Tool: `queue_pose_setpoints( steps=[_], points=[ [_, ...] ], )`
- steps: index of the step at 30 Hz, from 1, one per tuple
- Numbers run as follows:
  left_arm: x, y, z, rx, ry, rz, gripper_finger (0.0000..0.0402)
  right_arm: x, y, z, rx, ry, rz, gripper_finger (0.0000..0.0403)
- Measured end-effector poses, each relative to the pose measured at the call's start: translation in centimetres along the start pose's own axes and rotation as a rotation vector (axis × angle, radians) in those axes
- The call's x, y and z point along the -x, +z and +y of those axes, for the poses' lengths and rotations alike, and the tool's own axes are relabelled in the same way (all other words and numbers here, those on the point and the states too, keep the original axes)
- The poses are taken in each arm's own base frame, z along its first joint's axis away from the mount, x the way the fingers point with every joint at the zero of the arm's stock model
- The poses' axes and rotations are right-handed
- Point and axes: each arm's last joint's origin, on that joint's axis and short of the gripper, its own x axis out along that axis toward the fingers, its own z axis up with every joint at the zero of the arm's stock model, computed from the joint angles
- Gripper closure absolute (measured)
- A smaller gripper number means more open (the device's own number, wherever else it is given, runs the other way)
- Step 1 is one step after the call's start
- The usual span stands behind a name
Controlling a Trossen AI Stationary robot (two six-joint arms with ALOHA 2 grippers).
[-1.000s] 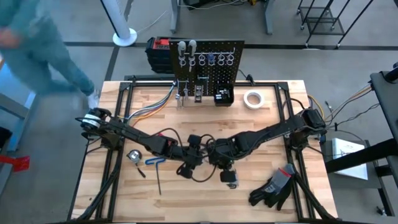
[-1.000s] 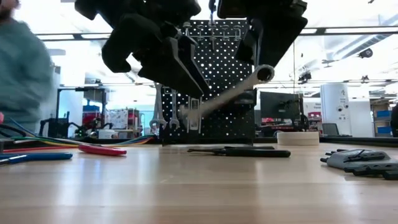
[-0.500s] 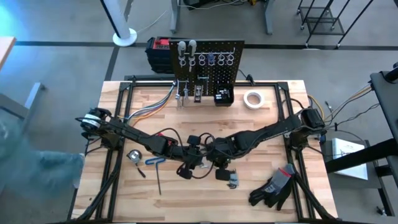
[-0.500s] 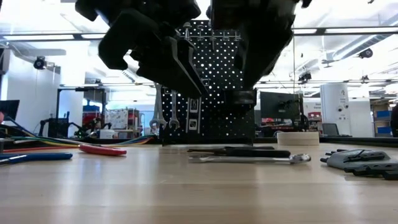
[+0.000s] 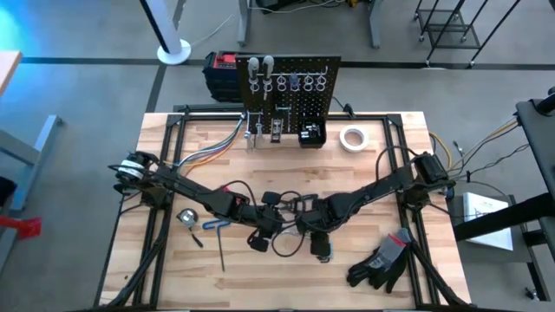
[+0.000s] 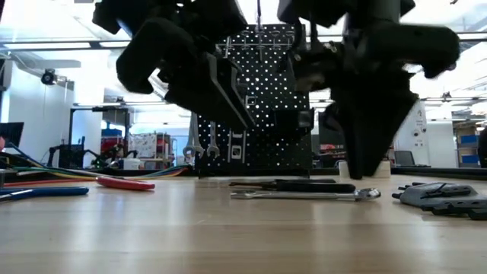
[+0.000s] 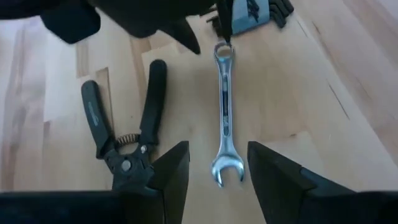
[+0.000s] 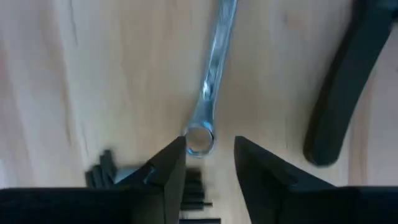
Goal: Hang tools onto peg board
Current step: Hang the wrench on the peg board
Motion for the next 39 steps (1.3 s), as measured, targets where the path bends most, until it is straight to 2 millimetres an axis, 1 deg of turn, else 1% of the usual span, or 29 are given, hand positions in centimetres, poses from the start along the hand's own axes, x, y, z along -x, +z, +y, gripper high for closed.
queue_pose_setpoints(
  steps=[4,8,12,17,22,26,28,35,39],
  points=[
    [-0.4,-0.1,-0.1,0.000,0.000,0.003,0.0249,-0.7,-0.8,-0.4,-0.004,-0.013,0.030,0.0275],
    [-0.7,-0.2,-0.1,0.005,0.003,0.004,0.0249,-1.5,-1.0,-0.6,-0.009,0.010,-0.011,0.0293],
    [-0.9,-0.3,-0.2,0.007,0.003,0.006,0.0249,-1.7,-1.0,-0.7,-0.022,0.015,-0.033,0.0308],
    [-1.1,-0.4,-0.2,0.010,0.002,0.016,0.0249,-1.1,-0.6,-0.6,-0.026,0.007,-0.024,0.0313],
    [-1.1,-0.4,-0.2,0.013,0.002,0.015,0.0249,0.0,0.5,0.0,-0.004,0.025,-0.069,0.0302],
    [-1.1,-0.4,-0.2,0.024,0.002,0.015,0.0249,0.1,0.8,-0.1,-0.005,0.009,-0.096,0.0298],
    [-1.1,-0.4,-0.2,0.024,0.002,0.015,0.0249,-0.2,0.7,-0.3,-0.007,-0.003,-0.095,0.0300],
    [-1.2,-0.5,-0.2,0.023,0.001,0.019,0.0249,-2.2,0.6,-0.8,-0.009,-0.041,-0.053,0.0311],
    [-1.2,-0.5,-0.2,0.023,0.002,0.019,0.0249,-3.2,0.5,-0.9,0.025,-0.056,-0.018,0.0320]
  ],
)
